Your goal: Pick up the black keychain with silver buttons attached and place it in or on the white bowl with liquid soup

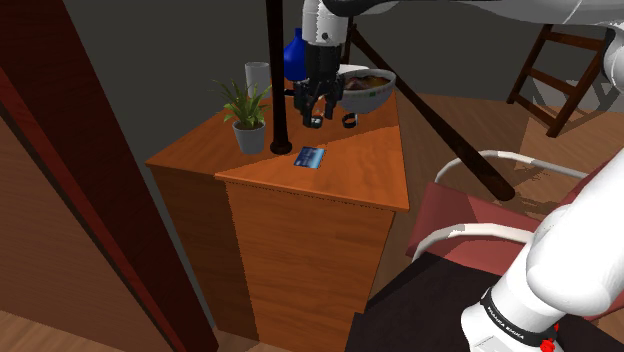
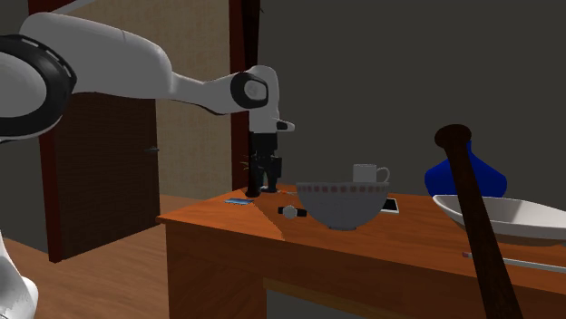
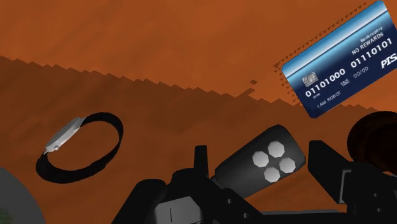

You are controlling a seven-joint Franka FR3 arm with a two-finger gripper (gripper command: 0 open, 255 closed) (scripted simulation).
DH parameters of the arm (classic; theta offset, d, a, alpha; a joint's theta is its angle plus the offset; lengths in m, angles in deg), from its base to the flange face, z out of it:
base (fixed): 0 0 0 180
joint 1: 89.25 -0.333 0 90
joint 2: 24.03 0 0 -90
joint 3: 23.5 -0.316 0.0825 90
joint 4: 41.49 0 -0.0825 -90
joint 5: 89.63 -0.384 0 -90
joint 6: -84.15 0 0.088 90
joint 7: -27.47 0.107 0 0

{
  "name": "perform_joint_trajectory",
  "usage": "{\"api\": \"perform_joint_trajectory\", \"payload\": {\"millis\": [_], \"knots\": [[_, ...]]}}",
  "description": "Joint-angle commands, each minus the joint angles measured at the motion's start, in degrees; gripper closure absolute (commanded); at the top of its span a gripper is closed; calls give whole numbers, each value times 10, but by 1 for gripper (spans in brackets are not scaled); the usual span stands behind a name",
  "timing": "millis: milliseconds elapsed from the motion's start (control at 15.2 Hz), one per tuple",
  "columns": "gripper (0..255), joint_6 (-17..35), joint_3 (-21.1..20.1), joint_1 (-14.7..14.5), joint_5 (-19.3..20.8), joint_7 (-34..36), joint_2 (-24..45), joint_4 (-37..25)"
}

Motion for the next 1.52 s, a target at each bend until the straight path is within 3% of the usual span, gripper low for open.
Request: {"api": "perform_joint_trajectory", "payload": {"millis": [0,858,1452], "knots": [[255,-19,0,0,1,0,4,-22],[255,-133,-5,-4,14,10,49,-180],[255,-230,-13,-16,33,22,109,-335]]}}
